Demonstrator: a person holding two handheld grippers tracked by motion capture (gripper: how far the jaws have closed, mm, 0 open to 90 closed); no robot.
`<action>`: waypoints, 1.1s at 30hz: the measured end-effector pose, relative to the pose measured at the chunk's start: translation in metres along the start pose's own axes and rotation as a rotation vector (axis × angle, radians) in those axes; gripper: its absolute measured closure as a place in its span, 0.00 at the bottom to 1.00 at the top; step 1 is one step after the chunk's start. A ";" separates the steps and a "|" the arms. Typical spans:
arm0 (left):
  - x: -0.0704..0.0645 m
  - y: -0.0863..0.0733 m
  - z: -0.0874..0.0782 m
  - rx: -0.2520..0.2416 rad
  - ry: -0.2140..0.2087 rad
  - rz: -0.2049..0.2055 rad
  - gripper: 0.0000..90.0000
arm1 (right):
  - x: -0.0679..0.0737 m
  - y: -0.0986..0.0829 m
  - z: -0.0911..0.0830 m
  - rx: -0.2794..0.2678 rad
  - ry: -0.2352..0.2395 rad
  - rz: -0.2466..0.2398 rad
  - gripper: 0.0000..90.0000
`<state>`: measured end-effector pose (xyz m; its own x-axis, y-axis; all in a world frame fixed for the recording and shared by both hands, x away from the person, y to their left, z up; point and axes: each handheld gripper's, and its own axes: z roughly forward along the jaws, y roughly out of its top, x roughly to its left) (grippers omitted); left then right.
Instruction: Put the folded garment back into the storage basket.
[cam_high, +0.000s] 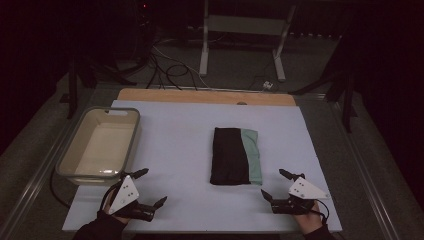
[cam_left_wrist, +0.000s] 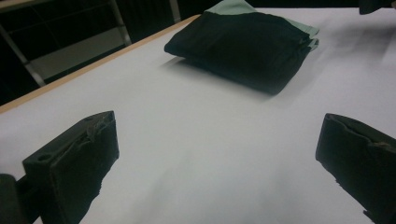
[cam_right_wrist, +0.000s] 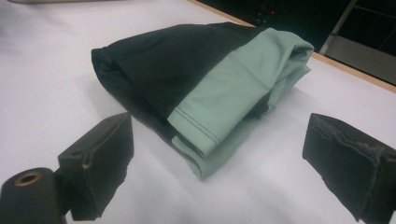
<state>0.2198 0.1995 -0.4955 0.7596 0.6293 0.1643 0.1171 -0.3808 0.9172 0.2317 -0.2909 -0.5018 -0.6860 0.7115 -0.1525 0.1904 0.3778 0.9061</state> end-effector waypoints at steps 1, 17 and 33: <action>0.000 0.000 0.000 0.002 -0.001 -0.001 0.00 | 0.000 0.000 0.000 -0.001 0.001 -0.003 0.10; 0.001 0.000 0.003 0.013 -0.014 -0.006 0.00 | 0.002 0.001 0.002 0.015 0.035 -0.012 0.10; -0.006 0.011 0.003 0.014 -0.059 0.034 0.00 | 0.010 0.013 -0.002 0.039 0.090 -0.016 0.10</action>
<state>0.2185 0.1897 -0.4875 0.7999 0.5747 0.1729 0.0991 -0.4106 0.9064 0.2260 -0.2798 -0.4905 -0.7495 0.6492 -0.1294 0.2043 0.4128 0.8876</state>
